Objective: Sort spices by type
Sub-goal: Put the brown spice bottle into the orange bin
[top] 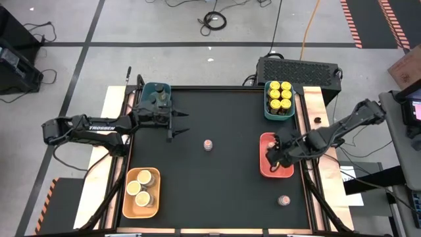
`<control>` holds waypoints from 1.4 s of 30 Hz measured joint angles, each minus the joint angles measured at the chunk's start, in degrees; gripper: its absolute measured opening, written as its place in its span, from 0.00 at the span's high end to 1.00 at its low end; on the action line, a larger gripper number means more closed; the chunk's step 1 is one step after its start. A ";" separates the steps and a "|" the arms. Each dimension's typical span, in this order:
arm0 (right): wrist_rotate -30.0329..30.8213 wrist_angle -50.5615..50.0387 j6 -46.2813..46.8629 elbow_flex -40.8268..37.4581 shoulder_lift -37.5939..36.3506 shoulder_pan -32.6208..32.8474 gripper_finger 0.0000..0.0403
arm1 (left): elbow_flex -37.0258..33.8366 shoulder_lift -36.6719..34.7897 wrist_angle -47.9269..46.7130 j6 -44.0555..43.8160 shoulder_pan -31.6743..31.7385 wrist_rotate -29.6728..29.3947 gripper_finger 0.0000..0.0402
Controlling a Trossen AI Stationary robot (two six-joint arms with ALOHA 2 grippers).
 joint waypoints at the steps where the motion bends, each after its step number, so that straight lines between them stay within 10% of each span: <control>1: 0.46 -0.57 1.12 -0.28 0.00 0.33 0.62 | 0.00 0.00 0.71 -0.59 -0.31 -0.17 0.15; 17: -1.34 8.76 7.97 -13.11 0.07 0.57 0.62 | 0.00 0.00 3.11 -0.93 -1.23 -0.38 0.15; 42: -7.39 7.90 6.21 -11.43 0.11 0.09 0.38 | 0.00 0.00 3.16 -0.93 -1.23 -0.47 0.15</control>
